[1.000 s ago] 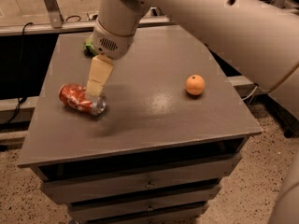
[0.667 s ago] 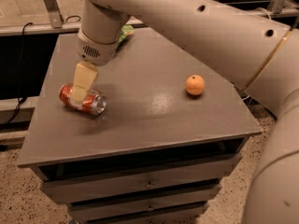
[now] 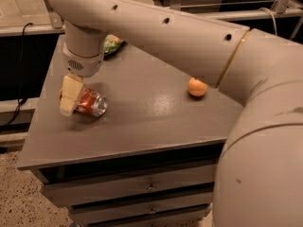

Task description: Place coke can upright

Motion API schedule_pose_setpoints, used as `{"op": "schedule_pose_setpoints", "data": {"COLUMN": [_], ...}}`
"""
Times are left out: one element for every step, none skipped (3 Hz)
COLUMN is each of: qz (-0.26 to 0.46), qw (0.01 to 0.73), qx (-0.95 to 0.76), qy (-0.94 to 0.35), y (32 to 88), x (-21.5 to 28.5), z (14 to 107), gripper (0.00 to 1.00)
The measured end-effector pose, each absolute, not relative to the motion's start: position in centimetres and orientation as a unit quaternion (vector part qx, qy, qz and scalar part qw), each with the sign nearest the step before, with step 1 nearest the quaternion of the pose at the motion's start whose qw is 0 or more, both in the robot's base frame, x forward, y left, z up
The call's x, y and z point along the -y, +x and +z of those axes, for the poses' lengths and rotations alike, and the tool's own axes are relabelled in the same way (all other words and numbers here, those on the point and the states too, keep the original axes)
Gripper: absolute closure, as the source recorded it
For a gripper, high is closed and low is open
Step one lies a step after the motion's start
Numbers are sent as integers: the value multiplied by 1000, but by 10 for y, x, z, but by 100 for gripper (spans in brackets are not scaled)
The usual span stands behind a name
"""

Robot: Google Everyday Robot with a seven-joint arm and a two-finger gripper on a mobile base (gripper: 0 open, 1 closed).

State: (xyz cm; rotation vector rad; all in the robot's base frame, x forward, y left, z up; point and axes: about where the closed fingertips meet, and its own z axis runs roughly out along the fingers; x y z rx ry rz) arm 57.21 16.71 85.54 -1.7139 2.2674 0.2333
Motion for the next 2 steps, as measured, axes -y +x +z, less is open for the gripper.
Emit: {"op": "schedule_pose_setpoints", "data": {"qz": [67, 57], "qw": [129, 123], "qx": [-795, -802], "qy": [-588, -582], "y": [570, 569], "x": [-179, -186], "z": [845, 839], "gripper": [15, 38]}}
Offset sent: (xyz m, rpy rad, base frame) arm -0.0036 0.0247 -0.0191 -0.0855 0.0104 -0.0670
